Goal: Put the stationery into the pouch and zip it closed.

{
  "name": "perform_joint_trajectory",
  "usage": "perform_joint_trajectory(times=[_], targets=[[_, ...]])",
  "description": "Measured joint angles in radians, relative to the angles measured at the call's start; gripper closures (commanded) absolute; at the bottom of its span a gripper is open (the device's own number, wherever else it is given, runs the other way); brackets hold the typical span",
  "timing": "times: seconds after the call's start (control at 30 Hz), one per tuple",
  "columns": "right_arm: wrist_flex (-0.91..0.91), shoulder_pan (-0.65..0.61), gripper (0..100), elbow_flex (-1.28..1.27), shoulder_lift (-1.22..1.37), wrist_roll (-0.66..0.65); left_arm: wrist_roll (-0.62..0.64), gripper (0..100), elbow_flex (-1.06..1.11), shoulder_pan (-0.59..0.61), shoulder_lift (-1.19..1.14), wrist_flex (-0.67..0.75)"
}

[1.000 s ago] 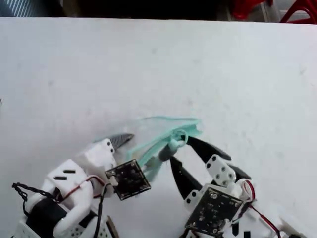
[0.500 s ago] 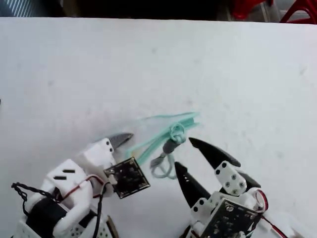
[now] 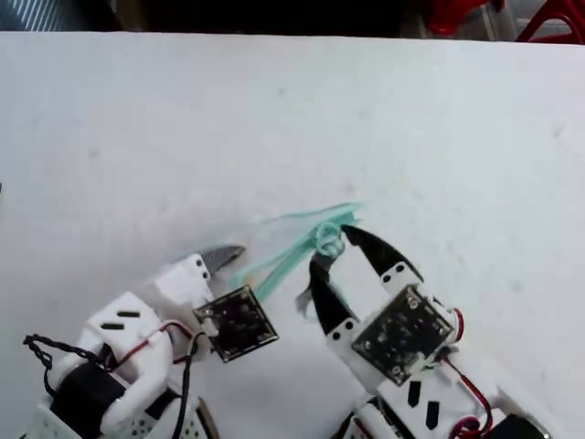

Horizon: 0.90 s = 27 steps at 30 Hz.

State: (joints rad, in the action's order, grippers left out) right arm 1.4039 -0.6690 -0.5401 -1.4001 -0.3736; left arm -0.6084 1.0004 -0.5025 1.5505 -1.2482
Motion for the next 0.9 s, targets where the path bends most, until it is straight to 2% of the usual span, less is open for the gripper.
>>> perform_joint_trajectory(times=[0.33, 0.57, 0.8, 0.9], targets=[[-0.018, 0.005, 97.9, -0.005, 0.0, 0.003, 0.0, 98, 0.0, 0.0, 0.0, -0.002], [-0.018, -0.212, 97.9, -0.005, 0.0, 0.003, 0.086, 98, 0.058, 0.0, 0.018, 0.078], [-0.018, -0.339, 97.9, -0.008, 0.028, 0.0, 0.092, 98, 0.06, -0.003, 0.002, 0.097], [-0.018, -0.347, 97.9, -0.008, 0.077, -0.046, 0.092, 98, 0.06, -0.017, 0.002, 0.098]])
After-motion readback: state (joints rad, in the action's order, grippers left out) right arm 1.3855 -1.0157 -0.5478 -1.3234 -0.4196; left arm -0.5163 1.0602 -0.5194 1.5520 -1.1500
